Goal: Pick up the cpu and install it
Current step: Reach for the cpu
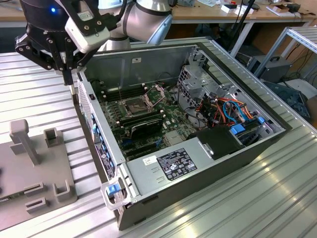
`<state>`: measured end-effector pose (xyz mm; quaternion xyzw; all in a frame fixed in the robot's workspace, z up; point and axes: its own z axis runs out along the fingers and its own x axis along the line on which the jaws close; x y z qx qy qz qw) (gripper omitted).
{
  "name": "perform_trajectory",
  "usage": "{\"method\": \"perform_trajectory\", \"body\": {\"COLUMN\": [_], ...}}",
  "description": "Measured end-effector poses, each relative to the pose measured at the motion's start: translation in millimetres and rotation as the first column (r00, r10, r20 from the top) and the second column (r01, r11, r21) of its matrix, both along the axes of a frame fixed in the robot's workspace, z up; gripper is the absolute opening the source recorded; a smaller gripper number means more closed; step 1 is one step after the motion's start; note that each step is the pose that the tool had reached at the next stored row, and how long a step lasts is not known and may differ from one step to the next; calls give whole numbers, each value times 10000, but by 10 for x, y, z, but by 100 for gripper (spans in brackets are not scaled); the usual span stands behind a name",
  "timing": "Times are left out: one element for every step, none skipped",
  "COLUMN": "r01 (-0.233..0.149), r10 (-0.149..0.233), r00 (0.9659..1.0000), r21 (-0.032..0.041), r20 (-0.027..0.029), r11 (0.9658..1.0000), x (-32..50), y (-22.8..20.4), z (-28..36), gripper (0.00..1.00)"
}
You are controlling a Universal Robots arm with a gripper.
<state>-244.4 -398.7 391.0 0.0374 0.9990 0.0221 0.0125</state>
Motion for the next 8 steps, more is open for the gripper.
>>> {"method": "perform_trajectory", "body": {"r01": [0,0,0,1,1,1,1,1], "r10": [0,0,0,-1,-1,-1,-1,-1], "r00": [10000,10000,10000,10000,10000,10000,10000,10000], "r21": [0,0,1,0,1,0,0,1], "r20": [0,0,0,-1,0,0,0,0], "r11": [10000,10000,10000,10000,10000,10000,10000,10000], "x": [-24,-41,-62,-79,-104,-125,-139,-157], "y": [2,2,3,4,5,6,7,8], "z": [-1,-2,-3,-3,-5,-6,-7,-8], "gripper": [11,11,11,11,11,11,11,11]}}
